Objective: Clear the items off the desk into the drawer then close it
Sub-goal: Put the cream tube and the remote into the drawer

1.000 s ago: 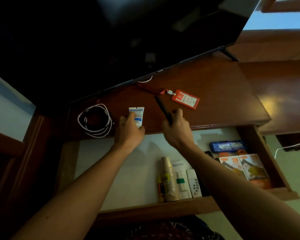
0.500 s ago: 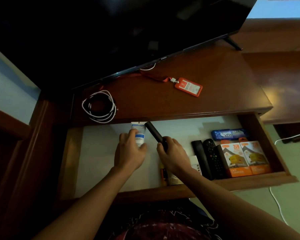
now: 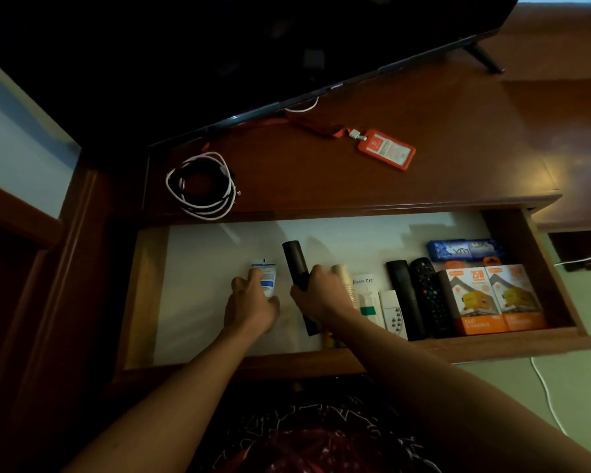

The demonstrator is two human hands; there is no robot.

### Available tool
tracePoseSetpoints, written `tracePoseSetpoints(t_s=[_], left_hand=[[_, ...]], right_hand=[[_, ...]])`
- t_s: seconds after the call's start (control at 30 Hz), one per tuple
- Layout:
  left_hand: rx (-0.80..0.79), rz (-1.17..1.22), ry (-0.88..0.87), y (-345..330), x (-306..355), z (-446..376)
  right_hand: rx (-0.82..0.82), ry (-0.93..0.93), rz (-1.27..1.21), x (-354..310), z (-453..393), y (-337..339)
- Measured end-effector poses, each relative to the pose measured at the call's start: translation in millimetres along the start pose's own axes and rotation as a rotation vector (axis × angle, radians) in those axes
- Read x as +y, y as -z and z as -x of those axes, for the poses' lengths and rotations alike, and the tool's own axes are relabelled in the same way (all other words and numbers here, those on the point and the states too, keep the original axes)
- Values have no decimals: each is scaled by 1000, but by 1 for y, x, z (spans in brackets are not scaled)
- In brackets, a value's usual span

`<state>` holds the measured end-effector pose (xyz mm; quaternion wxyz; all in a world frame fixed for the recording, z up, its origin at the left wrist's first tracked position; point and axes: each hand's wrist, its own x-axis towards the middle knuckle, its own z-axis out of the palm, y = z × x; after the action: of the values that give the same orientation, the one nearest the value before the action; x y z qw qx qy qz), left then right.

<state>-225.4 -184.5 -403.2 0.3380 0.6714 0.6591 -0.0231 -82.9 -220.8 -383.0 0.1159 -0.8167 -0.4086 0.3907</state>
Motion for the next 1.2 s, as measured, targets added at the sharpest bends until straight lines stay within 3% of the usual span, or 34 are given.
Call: tracePoseSetpoints(t_s=[0.17,0.6,0.83,0.93,1.2], left_hand=[[-30,-24,19,-13,-6,-2],[-70,-130,-44,-17,-6,-9],[-120,-24,-30,-13,-5,-10],[-135,14,-22,-13,-4,-9],[-186,62,-33,-12,-4,-6]], right_hand=[[-7,-51,66,0,-12,-10],[-82,74,368,-4,-19,-12],[7,155,505,-17,-32,-2],[-22,249,574,-14,-37,-2],[-64,267,683,-9,-44,-3]])
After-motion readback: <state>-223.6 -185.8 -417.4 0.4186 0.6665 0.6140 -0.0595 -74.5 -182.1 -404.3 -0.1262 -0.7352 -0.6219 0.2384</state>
